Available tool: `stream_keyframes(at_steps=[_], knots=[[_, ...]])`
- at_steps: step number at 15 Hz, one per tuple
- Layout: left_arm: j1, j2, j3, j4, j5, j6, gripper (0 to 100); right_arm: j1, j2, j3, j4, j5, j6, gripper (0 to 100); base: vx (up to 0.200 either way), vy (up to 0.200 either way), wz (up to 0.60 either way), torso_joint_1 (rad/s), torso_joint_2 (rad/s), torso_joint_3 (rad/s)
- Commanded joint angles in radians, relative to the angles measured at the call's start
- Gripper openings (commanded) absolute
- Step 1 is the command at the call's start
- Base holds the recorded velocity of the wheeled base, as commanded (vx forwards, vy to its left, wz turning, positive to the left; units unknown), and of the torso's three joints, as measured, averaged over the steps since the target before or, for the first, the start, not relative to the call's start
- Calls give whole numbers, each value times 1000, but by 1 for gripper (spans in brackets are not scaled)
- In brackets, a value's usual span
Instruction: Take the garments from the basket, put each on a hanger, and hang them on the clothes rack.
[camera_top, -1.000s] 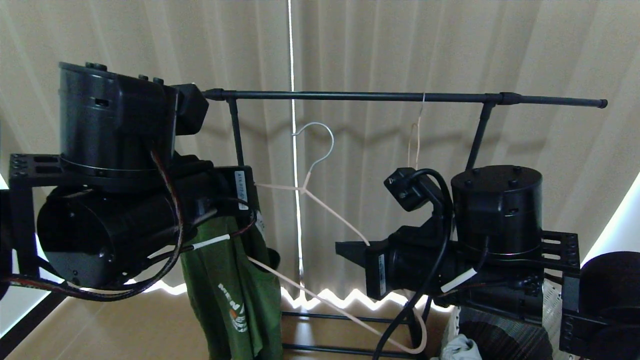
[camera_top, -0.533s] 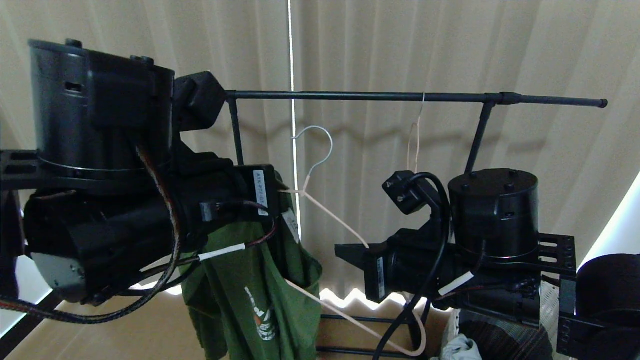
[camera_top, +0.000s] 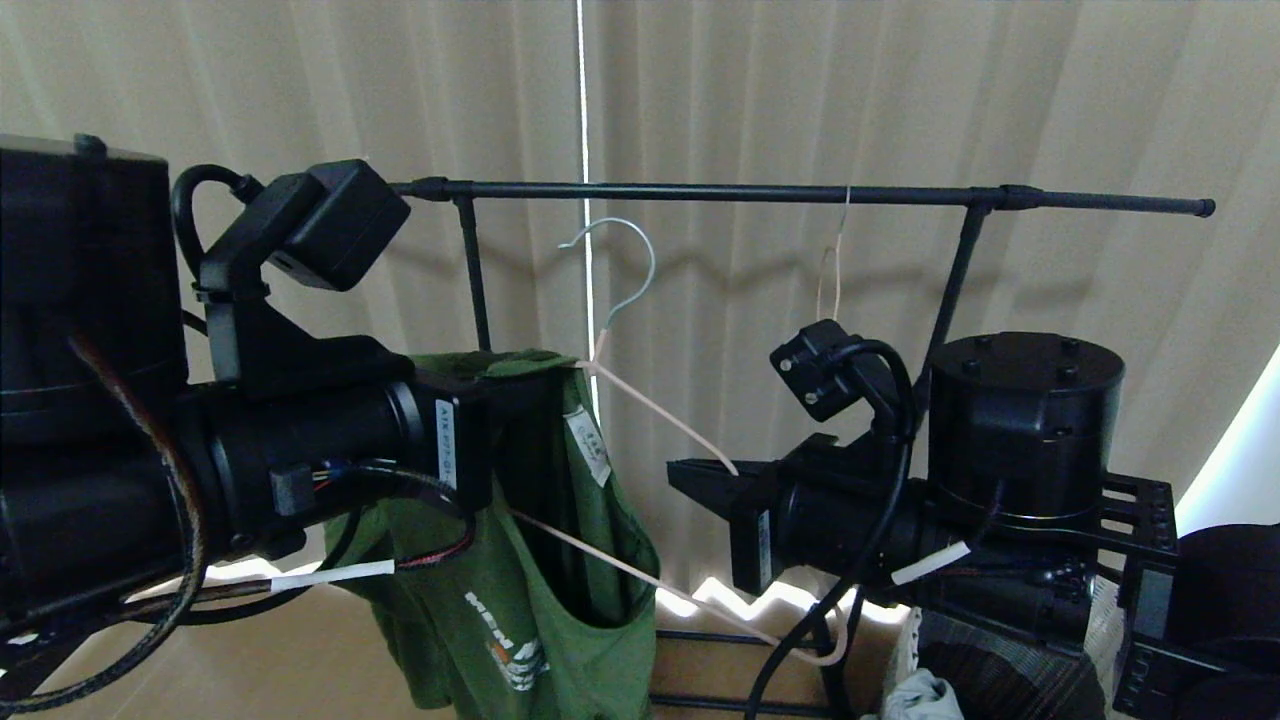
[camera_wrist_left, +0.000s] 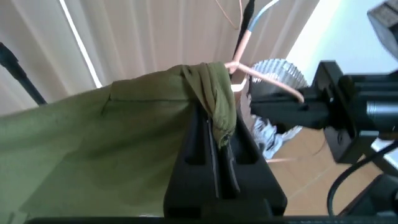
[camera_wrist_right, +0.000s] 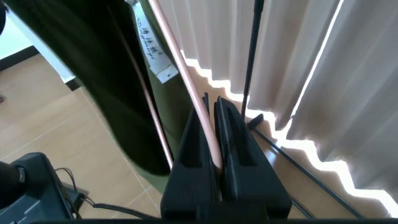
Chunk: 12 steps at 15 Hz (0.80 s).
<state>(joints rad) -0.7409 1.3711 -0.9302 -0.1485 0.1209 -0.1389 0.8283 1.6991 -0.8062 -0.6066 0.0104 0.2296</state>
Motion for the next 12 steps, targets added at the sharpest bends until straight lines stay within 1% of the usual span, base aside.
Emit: stream_keyframes(at_steps=[1, 4, 5, 7, 9, 10, 12], knots=[[-2, -17, 13, 0, 0, 1, 0, 0, -6, -1, -1, 0, -1, 0, 0, 0, 0, 0, 0, 0], [-2, -17, 4, 0, 0, 9, 0, -1, -29, -5, -1, 0, -3, 0, 0, 0, 0, 0, 0, 0], [-2, -26, 5, 0, 0, 22, 100, -1, -35, -7, -1, 0, -6, 0, 0, 0, 0, 0, 0, 0], [-2, -40, 13, 0, -18, 61, 100, -1, -33, -11, -1, 0, -7, 0, 0, 0, 0, 0, 0, 0], [0, -38, 7, -3, -46, 64, 100, -1, -30, -16, -1, 0, -12, 0, 0, 0, 0, 0, 0, 0], [0, -38, 7, -3, -46, 64, 100, -1, -30, -16, -1, 0, -12, 0, 0, 0, 0, 0, 0, 0], [5, -44, 8, -42, -52, 61, 100, -12, -39, -16, -1, -1, -12, 0, 0, 0, 0, 0, 0, 0]])
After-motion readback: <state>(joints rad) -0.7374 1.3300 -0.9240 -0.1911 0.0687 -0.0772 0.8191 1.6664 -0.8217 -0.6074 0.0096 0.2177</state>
